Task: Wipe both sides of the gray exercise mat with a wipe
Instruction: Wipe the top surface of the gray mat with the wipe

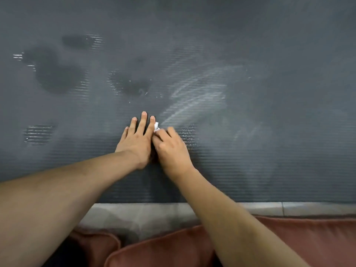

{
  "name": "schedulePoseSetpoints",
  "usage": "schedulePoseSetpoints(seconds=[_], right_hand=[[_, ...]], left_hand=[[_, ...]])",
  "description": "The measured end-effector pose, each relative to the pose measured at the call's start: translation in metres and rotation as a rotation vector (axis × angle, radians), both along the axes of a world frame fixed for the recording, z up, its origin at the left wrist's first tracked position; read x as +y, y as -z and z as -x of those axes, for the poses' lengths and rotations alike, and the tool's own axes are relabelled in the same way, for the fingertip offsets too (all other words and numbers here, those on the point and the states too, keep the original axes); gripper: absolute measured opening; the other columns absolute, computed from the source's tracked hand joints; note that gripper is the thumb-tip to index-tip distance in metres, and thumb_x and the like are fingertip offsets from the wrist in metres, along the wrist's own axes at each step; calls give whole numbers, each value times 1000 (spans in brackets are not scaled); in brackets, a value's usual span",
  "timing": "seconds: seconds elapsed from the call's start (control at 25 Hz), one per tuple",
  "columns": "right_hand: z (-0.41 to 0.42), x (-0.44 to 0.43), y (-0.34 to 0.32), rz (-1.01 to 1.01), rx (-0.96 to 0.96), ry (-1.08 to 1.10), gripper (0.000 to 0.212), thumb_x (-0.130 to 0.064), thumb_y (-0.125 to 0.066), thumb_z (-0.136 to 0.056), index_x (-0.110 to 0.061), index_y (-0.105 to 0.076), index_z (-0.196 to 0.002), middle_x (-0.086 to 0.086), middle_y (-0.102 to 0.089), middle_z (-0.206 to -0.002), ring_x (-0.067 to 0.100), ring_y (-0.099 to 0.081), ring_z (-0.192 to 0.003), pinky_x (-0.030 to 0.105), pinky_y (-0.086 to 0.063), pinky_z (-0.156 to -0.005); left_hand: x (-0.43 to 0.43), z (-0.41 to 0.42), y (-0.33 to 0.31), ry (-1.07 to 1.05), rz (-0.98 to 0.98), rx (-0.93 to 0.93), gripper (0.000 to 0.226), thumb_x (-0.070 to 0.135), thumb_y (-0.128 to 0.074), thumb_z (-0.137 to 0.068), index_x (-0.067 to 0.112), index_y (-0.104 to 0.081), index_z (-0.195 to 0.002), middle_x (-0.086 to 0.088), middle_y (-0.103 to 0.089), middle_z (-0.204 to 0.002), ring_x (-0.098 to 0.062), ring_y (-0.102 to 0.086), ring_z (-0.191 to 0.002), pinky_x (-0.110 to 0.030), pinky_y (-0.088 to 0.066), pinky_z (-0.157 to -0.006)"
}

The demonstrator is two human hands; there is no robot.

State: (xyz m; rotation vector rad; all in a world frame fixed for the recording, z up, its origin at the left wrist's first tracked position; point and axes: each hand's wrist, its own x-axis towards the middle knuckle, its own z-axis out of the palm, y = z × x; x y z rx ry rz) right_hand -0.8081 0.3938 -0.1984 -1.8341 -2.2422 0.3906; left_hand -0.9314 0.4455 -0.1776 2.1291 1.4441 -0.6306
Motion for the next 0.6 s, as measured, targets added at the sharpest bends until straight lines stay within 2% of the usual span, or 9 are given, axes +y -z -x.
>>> schedulePoseSetpoints(seconds=[0.04, 0.08, 0.24, 0.32, 0.36, 0.44, 0.52, 0.56, 0.6], right_hand=[[-9, -1, -1, -17, -4, -75, 25, -15, -66, -76, -10, -67, -101, 7, -63, -95, 30, -51, -86, 37, -45, -78], [-34, 3, 0, -57, -21, -40, 23, -14, -63, -79, -12, -68, -101, 6, -63, -94, 29, -51, -87, 36, -45, -78], [-165, 15, -7, -32, -154, 610, 26, -3, -51, -86, -11, -67, -105, 14, -61, -100, 35, -48, -93, 35, -34, -80], [-176, 10, -7, -30, -129, 778, 26, -3, -48, -87, -10, -64, -107, 16, -60, -104, 36, -48, -96, 35, -32, -82], [-154, 9, -7, -30, -93, 781, 26, -3, -50, -86, -10, -63, -107, 16, -60, -105, 35, -48, -97, 34, -32, -83], [-82, -5, -9, 16, -17, 560, 24, -1, -54, -82, -8, -65, -102, 15, -60, -101, 35, -49, -96, 36, -36, -80], [-17, -32, -11, 72, 42, 173, 17, 1, -61, -77, -7, -65, -92, 14, -59, -91, 34, -51, -87, 40, -45, -70], [-11, -40, -9, 53, 33, 31, 14, 1, -65, -75, -8, -64, -87, 12, -59, -86, 33, -52, -82, 39, -47, -67], [-27, -40, -6, 25, 18, -24, 14, 0, -67, -75, -9, -64, -84, 11, -58, -83, 33, -53, -80, 38, -48, -66]], left_hand=[[0, 0, 0, 0, -4, 1, 122, 60, -68, -86, 25, 23, -158, -1, 33, -164, -32, 18, -155, -46, -2, -128], [0, 0, 0, 4, -15, 12, 125, 65, -68, -84, 24, 24, -158, -2, 32, -164, -32, 17, -155, -45, -2, -128], [0, -1, 0, 28, -21, 37, 128, 70, -67, -82, 23, 24, -158, -5, 31, -165, -33, 14, -156, -47, -5, -128], [0, -2, 0, 27, -23, 47, 128, 69, -67, -81, 22, 24, -158, -5, 31, -165, -33, 14, -156, -47, -5, -128], [1, -3, 0, 21, -18, 49, 129, 69, -68, -81, 23, 24, -158, -5, 31, -165, -33, 14, -156, -47, -5, -128], [1, -5, -1, 19, -2, 58, 130, 68, -70, -81, 22, 24, -158, -5, 31, -165, -34, 14, -156, -47, -5, -128], [3, -5, -1, 18, 0, 59, 130, 66, -71, -80, 21, 22, -158, -5, 29, -166, -35, 13, -156, -47, -5, -128], [3, -4, -2, 17, 5, 55, 130, 67, -71, -80, 21, 22, -159, -6, 28, -166, -35, 12, -156, -47, -5, -128], [3, -4, -1, 17, 5, 52, 130, 67, -71, -79, 21, 21, -159, -6, 28, -166, -35, 12, -156, -47, -6, -127]])
